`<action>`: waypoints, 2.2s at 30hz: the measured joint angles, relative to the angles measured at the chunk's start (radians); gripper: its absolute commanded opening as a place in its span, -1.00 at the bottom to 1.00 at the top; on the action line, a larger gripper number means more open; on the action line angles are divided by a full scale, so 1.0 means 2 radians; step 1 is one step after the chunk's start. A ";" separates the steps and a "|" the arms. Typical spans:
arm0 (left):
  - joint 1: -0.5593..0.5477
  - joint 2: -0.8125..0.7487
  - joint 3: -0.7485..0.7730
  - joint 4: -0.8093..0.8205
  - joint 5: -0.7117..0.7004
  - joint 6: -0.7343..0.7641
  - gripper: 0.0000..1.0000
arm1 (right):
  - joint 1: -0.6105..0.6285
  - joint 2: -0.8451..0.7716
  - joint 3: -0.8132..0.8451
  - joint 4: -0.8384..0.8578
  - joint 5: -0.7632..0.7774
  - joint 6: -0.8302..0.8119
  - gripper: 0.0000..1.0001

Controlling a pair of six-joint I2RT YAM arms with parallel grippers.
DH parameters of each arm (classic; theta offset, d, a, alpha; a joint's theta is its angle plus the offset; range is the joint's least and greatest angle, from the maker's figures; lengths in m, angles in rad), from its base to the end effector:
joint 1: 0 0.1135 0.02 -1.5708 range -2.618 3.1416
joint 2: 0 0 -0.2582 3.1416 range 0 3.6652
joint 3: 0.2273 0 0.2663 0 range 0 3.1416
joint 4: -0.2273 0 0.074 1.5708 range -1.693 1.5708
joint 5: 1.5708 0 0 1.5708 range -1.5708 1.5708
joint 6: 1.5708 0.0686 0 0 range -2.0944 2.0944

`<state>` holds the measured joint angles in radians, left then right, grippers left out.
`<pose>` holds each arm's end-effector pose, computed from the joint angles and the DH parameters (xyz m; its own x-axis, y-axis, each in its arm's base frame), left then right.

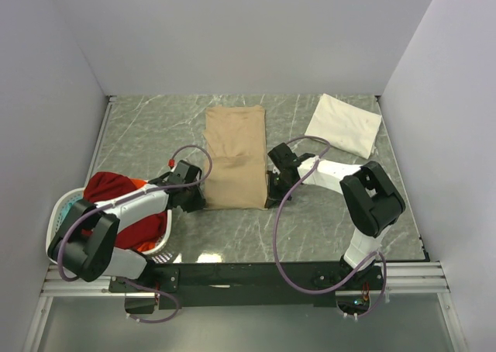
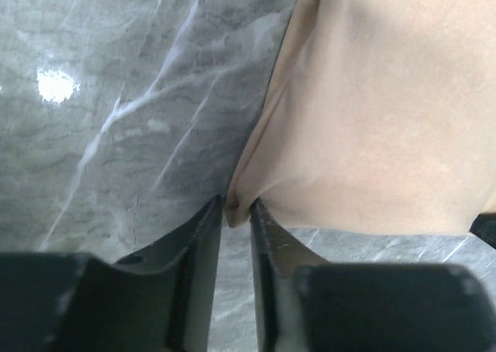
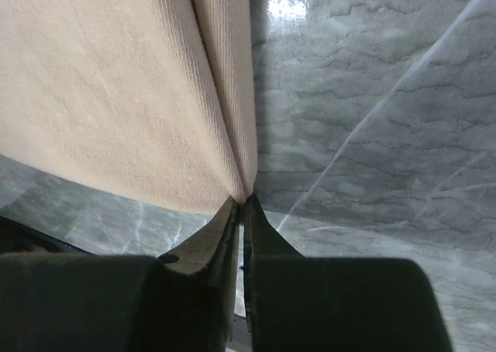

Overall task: Fold and stack the t-shirts
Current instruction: Fold the tshirt

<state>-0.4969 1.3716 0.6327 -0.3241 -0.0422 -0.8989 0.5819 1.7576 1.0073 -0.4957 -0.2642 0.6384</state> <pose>0.2391 -0.1264 0.1117 -0.8368 -0.4357 -0.3315 -0.3159 0.8788 -0.3576 0.2770 0.2037 0.1013 -0.9934 0.0350 -0.1088 -0.0101 0.9212 0.3889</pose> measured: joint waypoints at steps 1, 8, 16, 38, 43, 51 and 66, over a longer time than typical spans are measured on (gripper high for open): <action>0.000 0.002 0.001 0.002 0.000 0.000 -0.51 | 0.000 0.000 0.000 0.001 0.000 0.000 -0.88; 0.000 0.007 -0.001 0.012 0.004 -0.001 -0.99 | 0.000 -0.001 -0.001 0.001 0.000 0.000 -1.00; 0.000 -0.010 -0.006 0.007 0.005 0.000 -0.99 | 0.000 -0.004 -0.001 -0.002 0.000 0.000 -1.00; -0.003 -0.235 -0.027 -0.114 0.058 -0.011 -0.99 | 0.011 -0.178 -0.043 -0.101 0.017 0.044 -1.00; -0.004 -0.249 -0.024 -0.150 0.089 -0.010 -0.99 | 0.025 -0.217 -0.046 -0.128 0.019 0.054 -1.00; -0.004 -0.302 -0.012 -0.217 0.142 -0.021 -0.99 | 0.060 -0.317 -0.074 -0.180 0.021 0.093 -1.00; -0.005 -0.290 0.080 -0.251 0.153 -0.055 -0.99 | 0.067 -0.352 0.001 -0.237 0.072 0.133 -1.00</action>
<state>-0.5076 0.7925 0.7918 -0.8253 0.2646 -1.0084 0.7151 1.0531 1.0096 -0.9691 -0.1211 0.9039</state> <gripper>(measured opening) 0.013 0.053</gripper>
